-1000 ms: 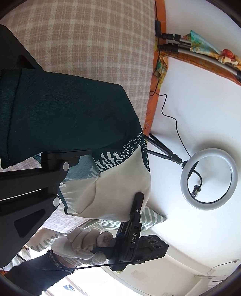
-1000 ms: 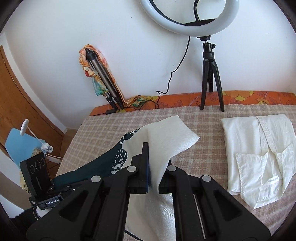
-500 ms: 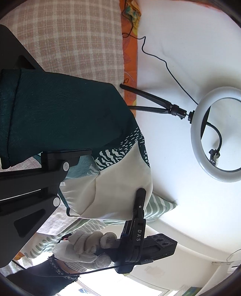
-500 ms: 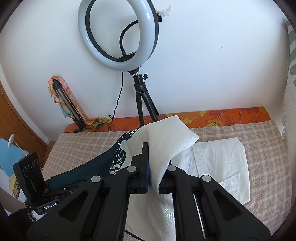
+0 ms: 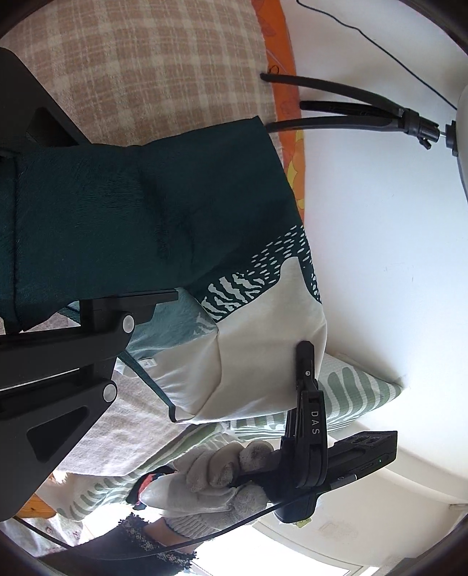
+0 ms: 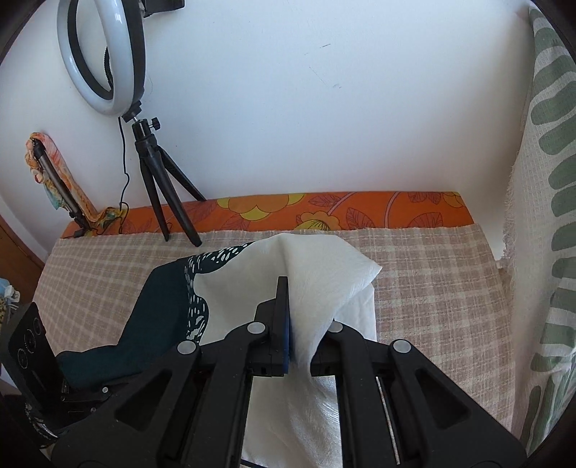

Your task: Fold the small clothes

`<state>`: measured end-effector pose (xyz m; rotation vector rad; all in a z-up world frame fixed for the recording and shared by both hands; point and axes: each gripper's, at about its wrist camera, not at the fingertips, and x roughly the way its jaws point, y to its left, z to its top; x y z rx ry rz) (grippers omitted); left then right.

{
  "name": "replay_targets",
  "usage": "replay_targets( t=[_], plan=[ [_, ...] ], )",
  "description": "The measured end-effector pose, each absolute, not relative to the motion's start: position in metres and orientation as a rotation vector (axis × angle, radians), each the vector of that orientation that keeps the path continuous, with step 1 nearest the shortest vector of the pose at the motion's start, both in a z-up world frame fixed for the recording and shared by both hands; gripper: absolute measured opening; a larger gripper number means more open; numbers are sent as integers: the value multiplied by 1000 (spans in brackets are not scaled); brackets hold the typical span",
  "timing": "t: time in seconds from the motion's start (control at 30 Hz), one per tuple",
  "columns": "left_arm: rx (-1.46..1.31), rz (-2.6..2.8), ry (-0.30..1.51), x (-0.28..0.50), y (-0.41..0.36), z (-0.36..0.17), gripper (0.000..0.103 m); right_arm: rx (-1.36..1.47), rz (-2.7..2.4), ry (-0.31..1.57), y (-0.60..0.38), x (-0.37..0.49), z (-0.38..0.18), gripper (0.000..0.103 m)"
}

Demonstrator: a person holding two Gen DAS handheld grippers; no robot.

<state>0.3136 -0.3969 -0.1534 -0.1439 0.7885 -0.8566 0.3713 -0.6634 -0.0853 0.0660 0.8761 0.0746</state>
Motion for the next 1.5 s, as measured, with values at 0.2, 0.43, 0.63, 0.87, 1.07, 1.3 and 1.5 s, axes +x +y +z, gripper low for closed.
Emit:
replay_targets(
  t=[0.2,0.43,0.63,0.87,1.07,1.3,1.5],
  plan=[
    [-76,-867,839,300,-397,-158,14,12,-69,972,-681,380,-118,9],
    [-72,-802,826,289,-369,-145,57,28,-177,921,-687,367,-110,63],
    [-28,-779,793,276,-348,-125,67,84,-202,863,-680,347,-93,69],
    [-33,-764,736,260,-333,-96,70,126,-207,798,-660,309,-62,70],
    [-29,-753,687,235,-310,-70,72,131,-203,733,-629,271,-29,70],
    [-26,-738,622,201,-277,-46,74,119,-177,684,-581,229,-6,74],
    [-15,-725,583,173,-253,-34,75,113,-159,658,-546,198,3,74]
  ],
)
